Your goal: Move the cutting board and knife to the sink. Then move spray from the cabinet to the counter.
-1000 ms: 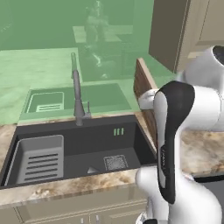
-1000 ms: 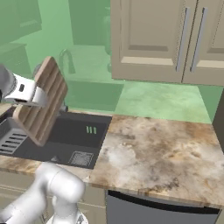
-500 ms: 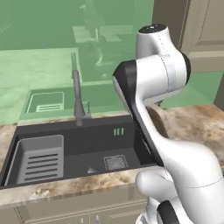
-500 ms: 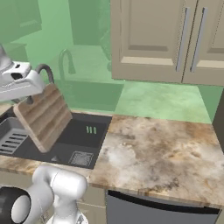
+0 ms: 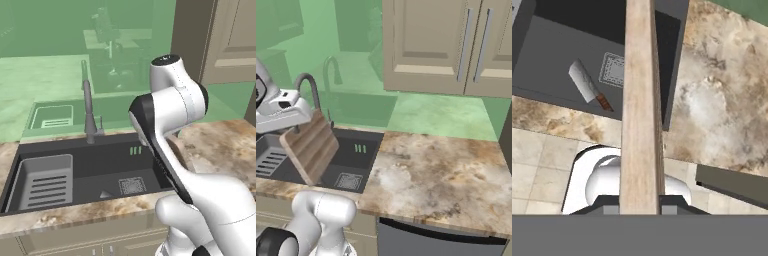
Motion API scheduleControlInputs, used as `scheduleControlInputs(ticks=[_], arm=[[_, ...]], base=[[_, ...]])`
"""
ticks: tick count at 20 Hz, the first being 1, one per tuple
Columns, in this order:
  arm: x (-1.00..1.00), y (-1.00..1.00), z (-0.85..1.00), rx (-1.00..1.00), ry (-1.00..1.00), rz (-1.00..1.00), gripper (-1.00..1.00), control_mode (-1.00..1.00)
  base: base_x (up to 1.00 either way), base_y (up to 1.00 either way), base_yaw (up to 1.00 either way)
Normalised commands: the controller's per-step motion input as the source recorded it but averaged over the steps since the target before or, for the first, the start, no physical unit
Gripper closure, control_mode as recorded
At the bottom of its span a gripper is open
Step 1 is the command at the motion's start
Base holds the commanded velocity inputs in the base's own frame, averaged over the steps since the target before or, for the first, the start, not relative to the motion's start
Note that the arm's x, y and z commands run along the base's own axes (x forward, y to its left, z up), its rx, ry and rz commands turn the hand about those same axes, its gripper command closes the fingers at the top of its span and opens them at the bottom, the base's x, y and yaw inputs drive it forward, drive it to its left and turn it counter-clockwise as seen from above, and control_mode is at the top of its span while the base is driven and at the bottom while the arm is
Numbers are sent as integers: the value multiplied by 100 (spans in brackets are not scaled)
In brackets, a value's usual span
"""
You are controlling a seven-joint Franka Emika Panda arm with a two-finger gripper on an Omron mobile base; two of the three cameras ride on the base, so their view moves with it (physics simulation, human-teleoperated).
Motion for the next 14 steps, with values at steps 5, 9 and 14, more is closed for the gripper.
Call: scheduleControlInputs(ticks=[5,9,14], arm=[[34,0,-16,1,6,15,100,-100],[47,0,-6,0,10,25,100,-100],[43,0,-17,0,11,26,100,-100]], base=[[0,0,0],[0,0,0],[0,0,0]])
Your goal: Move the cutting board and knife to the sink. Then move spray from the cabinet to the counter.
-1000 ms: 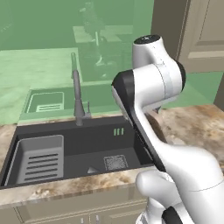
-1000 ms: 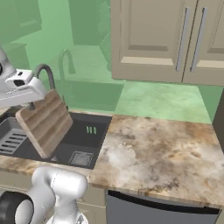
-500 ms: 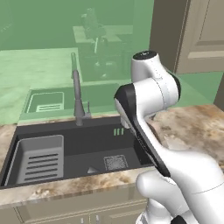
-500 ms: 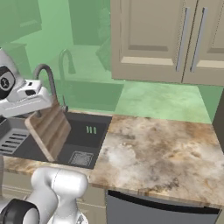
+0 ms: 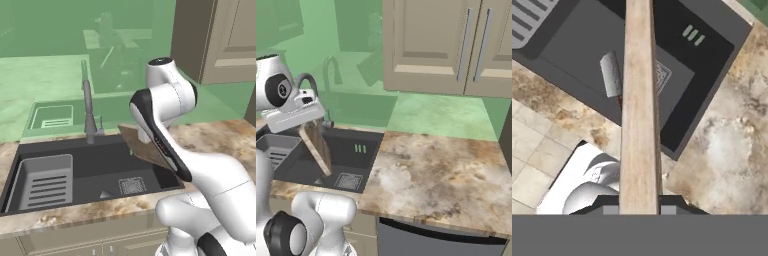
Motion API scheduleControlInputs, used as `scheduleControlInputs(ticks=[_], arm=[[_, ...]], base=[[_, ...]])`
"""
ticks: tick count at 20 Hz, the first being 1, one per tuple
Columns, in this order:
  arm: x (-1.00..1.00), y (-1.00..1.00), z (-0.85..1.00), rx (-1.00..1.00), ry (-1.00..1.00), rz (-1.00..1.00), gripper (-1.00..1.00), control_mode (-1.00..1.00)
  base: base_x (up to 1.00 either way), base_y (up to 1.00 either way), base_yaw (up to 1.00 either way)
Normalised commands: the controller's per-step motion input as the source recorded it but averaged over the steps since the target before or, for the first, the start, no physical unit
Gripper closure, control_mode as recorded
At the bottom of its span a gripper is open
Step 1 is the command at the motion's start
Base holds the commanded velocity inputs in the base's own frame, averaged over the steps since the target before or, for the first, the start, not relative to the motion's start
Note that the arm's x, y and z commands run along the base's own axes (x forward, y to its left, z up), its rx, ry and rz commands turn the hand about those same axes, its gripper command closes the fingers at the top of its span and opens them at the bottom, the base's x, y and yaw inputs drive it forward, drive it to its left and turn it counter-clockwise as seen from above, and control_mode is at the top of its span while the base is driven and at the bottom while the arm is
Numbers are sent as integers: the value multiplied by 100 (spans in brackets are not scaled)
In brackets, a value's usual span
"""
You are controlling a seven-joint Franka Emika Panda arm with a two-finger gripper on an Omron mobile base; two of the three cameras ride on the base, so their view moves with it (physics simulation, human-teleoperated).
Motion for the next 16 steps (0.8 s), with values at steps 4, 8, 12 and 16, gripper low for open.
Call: scheduleControlInputs(ticks=[4,8,12,16], arm=[[38,0,-28,0,12,25,100,-100],[28,0,-28,0,11,25,100,-100],[21,0,-29,0,8,22,100,-100],[15,0,-29,0,5,19,100,-100]], base=[[0,0,0],[0,0,0],[0,0,0],[0,0,0]])
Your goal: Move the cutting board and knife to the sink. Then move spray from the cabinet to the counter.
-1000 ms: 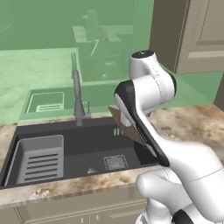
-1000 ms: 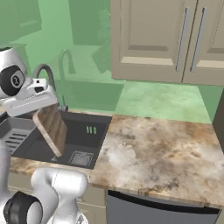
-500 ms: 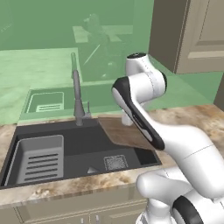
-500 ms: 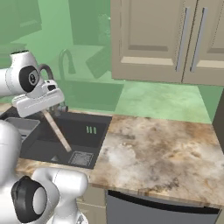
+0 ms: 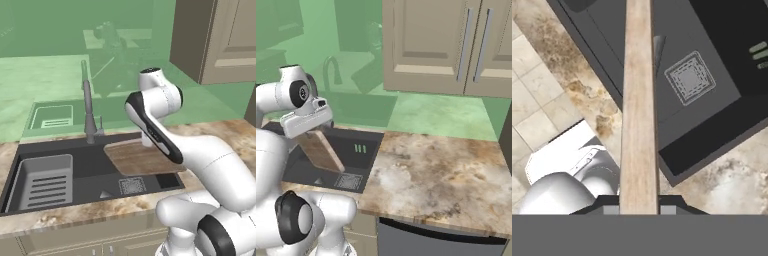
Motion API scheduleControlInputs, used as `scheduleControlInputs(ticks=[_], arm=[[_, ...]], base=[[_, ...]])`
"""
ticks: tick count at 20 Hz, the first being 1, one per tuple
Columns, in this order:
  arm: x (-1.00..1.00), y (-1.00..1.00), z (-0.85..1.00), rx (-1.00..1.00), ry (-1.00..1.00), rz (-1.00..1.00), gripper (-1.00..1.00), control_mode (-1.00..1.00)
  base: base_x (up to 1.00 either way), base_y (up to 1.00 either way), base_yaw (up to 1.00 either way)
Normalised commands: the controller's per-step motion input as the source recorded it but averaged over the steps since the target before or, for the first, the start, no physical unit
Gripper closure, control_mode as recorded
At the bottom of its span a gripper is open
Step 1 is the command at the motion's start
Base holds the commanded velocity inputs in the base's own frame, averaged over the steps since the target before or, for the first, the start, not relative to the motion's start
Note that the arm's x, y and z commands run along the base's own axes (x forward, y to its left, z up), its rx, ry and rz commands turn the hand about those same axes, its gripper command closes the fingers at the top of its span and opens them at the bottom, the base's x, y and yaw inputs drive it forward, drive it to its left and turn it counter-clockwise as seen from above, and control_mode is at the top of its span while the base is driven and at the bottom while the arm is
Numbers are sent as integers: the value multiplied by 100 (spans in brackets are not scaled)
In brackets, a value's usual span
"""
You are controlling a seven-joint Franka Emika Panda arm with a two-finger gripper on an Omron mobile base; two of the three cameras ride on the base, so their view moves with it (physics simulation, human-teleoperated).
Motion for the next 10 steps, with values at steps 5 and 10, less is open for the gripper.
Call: scheduleControlInputs(ticks=[5,10], arm=[[5,0,-27,0,0,17,100,-100],[0,0,-23,1,0,15,100,-100]], base=[[0,0,0],[0,0,0]])
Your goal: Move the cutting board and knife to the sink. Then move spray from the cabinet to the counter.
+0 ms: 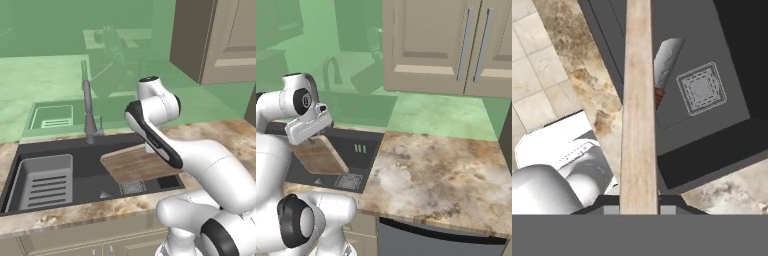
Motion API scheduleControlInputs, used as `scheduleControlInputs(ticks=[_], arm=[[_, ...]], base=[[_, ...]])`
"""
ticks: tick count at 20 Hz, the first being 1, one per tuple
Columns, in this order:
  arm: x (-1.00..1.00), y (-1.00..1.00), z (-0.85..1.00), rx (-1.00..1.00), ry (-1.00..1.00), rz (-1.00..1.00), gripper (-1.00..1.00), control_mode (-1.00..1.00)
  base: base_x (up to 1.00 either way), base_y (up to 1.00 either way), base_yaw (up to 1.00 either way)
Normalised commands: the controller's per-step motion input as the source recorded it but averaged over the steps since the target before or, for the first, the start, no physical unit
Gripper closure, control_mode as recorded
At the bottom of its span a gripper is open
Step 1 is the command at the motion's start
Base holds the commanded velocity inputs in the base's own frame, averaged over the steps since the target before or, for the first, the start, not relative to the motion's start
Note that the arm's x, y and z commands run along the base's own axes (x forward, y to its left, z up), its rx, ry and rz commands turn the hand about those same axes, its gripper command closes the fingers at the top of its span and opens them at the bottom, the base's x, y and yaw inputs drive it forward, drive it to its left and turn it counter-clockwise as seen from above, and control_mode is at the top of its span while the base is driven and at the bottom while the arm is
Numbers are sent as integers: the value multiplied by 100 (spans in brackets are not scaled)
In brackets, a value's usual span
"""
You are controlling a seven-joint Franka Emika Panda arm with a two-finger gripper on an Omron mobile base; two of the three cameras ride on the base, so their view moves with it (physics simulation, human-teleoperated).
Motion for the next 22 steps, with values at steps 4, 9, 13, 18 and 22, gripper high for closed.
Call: scheduleControlInputs(ticks=[4,9,13,18,22], arm=[[4,0,-19,3,0,14,100,-100],[7,0,-11,6,0,14,100,-100],[13,0,-6,6,0,14,100,-100],[18,0,-6,6,0,14,100,-100],[23,0,-12,2,0,12,100,-100]], base=[[0,0,0],[0,0,0],[0,0,0],[0,0,0],[0,0,0]])
